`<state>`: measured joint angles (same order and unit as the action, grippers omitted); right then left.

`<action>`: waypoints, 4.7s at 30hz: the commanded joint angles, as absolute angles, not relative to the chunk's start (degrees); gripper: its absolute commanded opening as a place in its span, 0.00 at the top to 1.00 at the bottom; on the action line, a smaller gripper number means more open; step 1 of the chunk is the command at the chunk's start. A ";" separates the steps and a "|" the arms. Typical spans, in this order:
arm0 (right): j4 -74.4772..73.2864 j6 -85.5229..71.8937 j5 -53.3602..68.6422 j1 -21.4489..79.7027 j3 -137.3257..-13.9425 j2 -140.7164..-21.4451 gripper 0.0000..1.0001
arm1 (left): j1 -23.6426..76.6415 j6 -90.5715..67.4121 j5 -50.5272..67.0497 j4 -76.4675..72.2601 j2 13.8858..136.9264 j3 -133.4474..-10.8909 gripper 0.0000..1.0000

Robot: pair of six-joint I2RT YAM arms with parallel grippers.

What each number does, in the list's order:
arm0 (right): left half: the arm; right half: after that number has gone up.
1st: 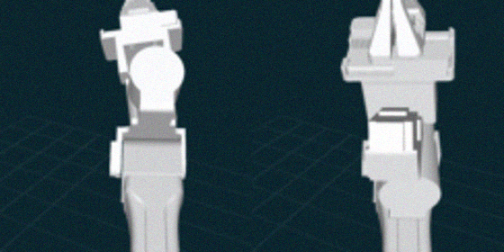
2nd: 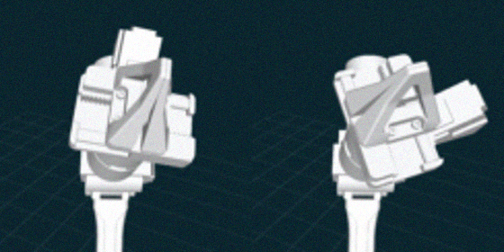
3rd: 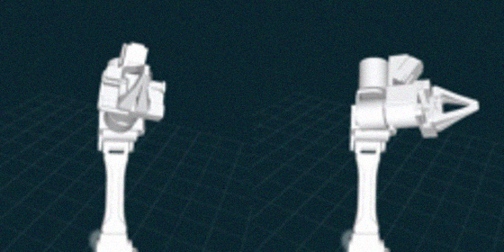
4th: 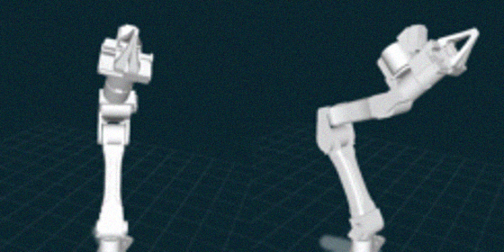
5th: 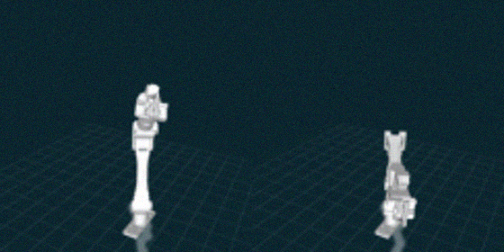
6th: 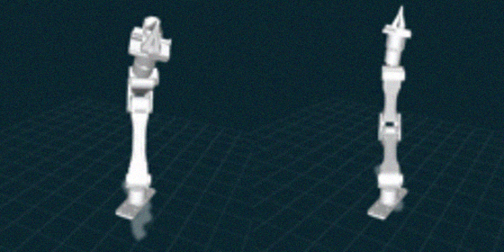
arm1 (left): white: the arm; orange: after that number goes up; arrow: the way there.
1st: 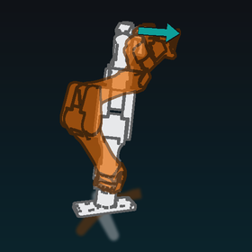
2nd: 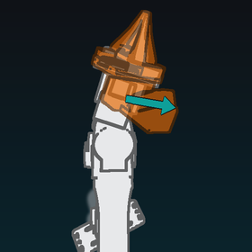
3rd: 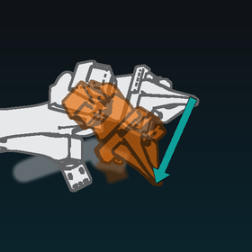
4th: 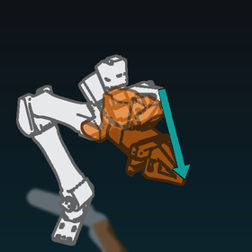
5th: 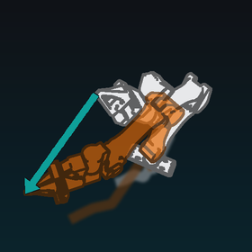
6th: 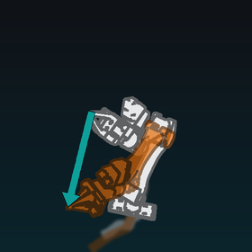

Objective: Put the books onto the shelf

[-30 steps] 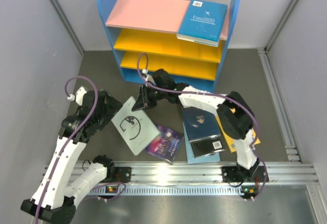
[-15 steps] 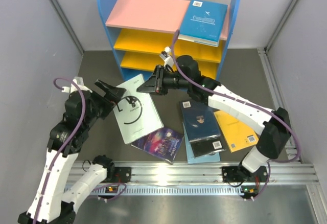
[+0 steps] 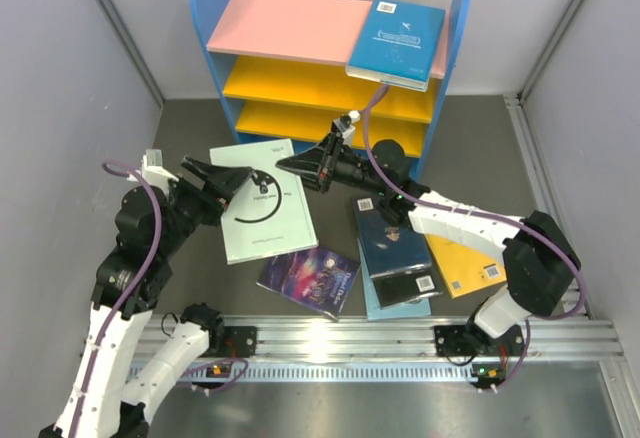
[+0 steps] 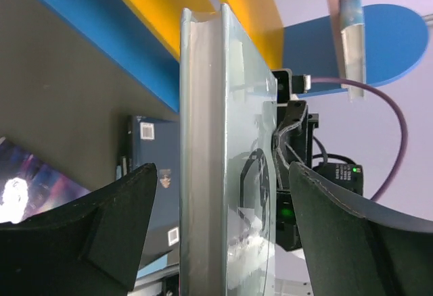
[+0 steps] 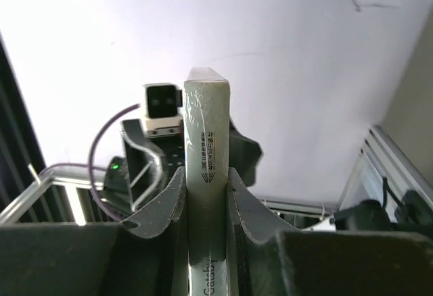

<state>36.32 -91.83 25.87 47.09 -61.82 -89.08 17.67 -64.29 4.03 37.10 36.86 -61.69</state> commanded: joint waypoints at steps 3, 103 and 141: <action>55.19 -99.84 23.90 46.85 -63.63 -86.40 1.00 | 17.75 -66.01 7.29 31.90 35.86 -61.43 0.28; 52.56 -94.40 26.63 38.85 -53.52 -71.98 0.58 | 11.69 -50.46 59.69 17.64 57.73 -67.04 1.00; 23.34 -77.80 23.47 45.44 -76.88 -73.04 1.00 | 8.26 -75.41 44.56 -7.56 67.86 -82.01 1.00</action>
<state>23.51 -81.52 25.78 43.81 -67.37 -73.34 6.44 -77.08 44.36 -0.97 70.91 -82.59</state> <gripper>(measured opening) 0.219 0.306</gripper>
